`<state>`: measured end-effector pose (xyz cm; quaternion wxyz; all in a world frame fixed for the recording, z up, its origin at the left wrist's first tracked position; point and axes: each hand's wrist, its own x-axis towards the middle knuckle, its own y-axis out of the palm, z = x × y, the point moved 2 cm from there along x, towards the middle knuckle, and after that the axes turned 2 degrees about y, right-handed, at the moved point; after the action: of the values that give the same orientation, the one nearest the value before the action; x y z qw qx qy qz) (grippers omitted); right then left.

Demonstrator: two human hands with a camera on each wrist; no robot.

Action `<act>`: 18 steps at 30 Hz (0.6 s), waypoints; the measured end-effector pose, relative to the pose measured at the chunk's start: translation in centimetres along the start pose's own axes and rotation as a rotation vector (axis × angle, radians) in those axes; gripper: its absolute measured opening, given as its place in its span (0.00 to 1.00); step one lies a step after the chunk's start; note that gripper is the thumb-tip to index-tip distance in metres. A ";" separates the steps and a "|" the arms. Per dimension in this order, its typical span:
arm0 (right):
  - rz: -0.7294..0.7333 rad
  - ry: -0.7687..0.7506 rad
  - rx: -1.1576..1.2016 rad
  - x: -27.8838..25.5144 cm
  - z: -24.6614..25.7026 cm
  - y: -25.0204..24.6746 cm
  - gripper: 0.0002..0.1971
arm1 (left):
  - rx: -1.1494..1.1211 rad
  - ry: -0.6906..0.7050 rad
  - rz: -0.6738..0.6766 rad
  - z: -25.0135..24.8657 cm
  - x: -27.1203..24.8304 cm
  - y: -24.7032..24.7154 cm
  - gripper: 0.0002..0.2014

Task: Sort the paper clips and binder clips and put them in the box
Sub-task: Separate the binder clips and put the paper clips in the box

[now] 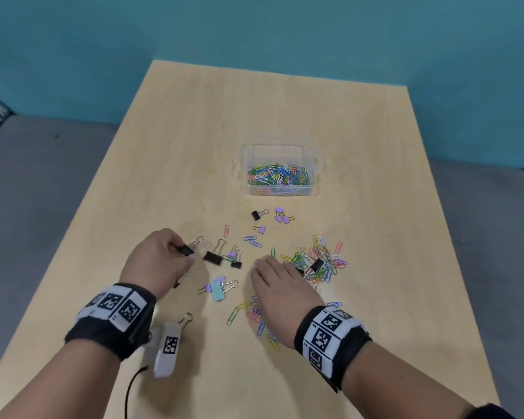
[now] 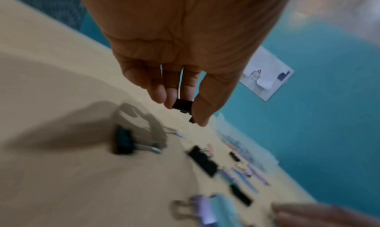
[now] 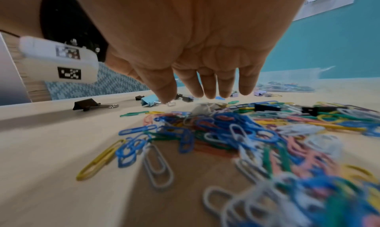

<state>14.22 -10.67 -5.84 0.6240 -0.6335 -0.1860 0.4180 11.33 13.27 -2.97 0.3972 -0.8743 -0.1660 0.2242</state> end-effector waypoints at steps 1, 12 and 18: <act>0.021 -0.015 -0.009 0.4 0.3 -0.1 0.34 | 0.065 0.004 -0.002 0.9 -0.1 -0.2 0.09; 0.027 0.007 -0.079 3.6 2.3 -0.4 0.30 | 0.381 0.105 -0.060 3.4 -2.0 0.1 0.09; -0.008 0.036 -0.019 2.8 2.4 -0.2 0.27 | 0.572 0.559 0.060 -1.0 -2.5 4.0 0.23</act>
<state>14.07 -6.95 -6.20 0.6229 -0.6459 -0.1813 0.4023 10.22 8.98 -4.78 0.6478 -0.7601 0.0432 0.0262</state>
